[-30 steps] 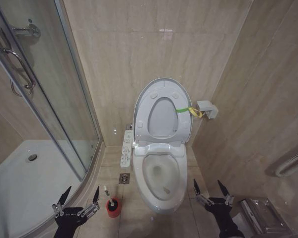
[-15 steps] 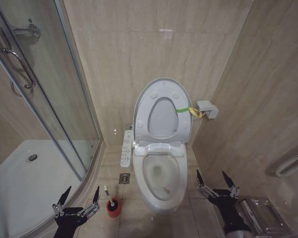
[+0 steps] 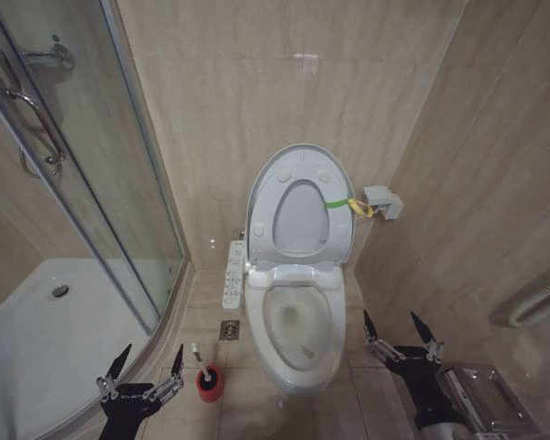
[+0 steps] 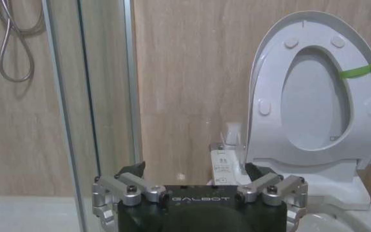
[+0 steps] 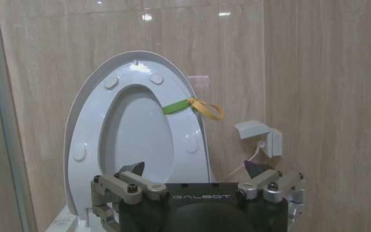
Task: Open the toilet lid, clean the toilet bowl with a toilet brush, close the toilet lid, and flush.
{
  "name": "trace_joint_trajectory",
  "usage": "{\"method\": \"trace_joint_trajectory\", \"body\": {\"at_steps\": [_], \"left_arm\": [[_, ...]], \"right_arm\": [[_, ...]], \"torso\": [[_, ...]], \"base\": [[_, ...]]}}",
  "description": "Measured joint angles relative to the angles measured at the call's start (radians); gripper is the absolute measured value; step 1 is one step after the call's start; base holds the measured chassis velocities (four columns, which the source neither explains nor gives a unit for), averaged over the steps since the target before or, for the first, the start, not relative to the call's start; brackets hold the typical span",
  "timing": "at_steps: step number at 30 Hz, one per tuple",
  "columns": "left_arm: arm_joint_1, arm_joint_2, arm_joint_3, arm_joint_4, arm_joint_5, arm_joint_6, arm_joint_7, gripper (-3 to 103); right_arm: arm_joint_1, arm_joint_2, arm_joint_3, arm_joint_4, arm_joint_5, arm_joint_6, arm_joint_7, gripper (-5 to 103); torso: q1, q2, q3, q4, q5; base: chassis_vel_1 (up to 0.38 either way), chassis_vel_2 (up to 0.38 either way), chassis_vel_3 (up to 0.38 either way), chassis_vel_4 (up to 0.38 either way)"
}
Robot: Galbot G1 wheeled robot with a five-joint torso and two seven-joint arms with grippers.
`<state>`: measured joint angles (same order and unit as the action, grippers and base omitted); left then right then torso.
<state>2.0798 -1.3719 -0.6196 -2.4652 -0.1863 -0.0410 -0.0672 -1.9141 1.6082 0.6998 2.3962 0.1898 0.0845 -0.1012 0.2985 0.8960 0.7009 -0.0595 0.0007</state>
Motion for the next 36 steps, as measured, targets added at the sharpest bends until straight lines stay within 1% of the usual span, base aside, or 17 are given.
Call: {"method": "trace_joint_trajectory", "body": {"at_steps": [36], "left_arm": [[0.0, 0.0, 0.0, 0.0, 0.0, 0.0, 0.0, 100]], "right_arm": [[0.0, 0.0, 0.0, -0.001, -0.001, 0.001, 0.0, 100]], "torso": [[0.0, 0.0, 0.0, 0.0, 0.0]], "base": [[0.0, 0.0, 0.0, 0.0]]}}
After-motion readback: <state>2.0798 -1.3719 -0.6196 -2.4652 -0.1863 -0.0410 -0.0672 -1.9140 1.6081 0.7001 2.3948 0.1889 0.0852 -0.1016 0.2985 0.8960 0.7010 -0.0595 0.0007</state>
